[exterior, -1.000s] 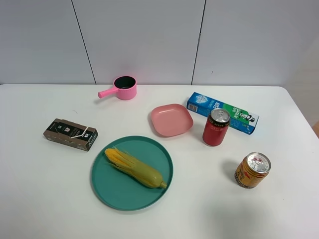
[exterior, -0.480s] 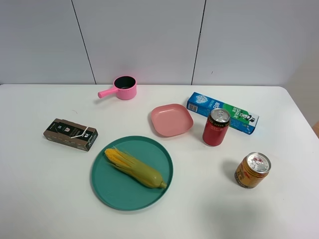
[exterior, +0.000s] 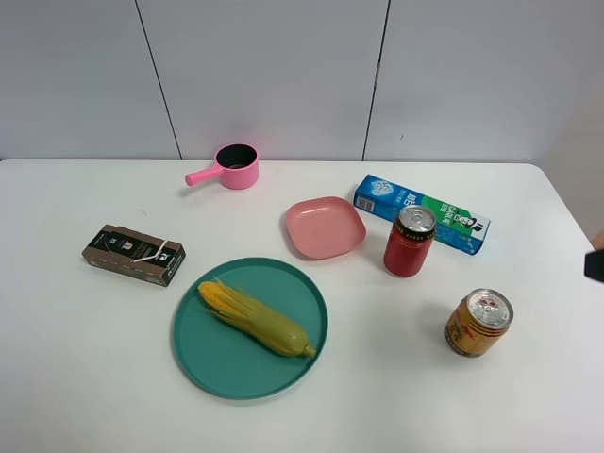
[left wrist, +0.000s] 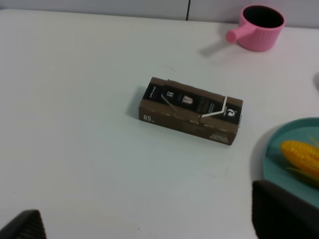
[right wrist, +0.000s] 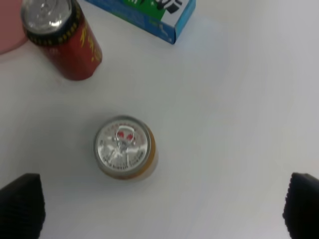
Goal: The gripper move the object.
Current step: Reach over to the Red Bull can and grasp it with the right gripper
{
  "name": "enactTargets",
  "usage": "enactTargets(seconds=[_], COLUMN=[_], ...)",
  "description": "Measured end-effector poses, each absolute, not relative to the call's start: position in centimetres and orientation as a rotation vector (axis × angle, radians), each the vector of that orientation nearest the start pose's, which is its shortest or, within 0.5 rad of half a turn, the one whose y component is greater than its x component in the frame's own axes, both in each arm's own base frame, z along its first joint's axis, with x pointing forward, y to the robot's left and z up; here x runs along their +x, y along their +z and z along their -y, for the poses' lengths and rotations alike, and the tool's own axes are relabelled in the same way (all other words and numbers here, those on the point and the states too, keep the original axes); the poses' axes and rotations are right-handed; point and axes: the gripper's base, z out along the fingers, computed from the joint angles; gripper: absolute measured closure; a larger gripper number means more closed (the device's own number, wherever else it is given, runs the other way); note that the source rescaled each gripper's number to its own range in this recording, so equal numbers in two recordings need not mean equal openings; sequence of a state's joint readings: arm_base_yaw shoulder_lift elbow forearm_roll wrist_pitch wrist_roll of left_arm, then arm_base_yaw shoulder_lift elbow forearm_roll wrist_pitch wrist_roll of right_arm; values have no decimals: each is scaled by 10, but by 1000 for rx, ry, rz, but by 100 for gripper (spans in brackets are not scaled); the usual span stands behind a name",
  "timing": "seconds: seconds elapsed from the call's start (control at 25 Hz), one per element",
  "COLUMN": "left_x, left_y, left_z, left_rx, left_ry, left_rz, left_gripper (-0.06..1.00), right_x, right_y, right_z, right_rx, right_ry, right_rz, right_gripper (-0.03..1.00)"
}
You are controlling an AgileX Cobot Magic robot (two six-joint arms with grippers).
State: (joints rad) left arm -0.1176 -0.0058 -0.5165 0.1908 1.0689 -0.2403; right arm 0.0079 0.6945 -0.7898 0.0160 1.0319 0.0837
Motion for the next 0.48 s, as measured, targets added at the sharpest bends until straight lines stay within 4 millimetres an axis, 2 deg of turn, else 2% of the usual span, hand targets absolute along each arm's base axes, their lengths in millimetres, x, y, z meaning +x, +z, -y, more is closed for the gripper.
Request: enactTargets(seconds=[0.08, 0.16, 0.32, 0.48], left_x=[-7, -7, -7, -7], left_y=[282, 282, 282, 282], left_z=[-16, -16, -16, -16], left_rx=[-136, -136, -136, -136], left_ry=[0, 0, 0, 0], left_rz=[-2011, -2011, -2011, -2011], left_gripper=[-6, -6, -6, -6], right_x=[132, 150, 182, 206], right_y=[337, 332, 310, 292], right_z=[-2, -3, -7, -10], right_rx=[97, 103, 131, 134], right_ry=[60, 68, 128, 163], right_rz=[-2460, -2513, -2633, -2682], right_gripper=[-3, -3, -3, -3])
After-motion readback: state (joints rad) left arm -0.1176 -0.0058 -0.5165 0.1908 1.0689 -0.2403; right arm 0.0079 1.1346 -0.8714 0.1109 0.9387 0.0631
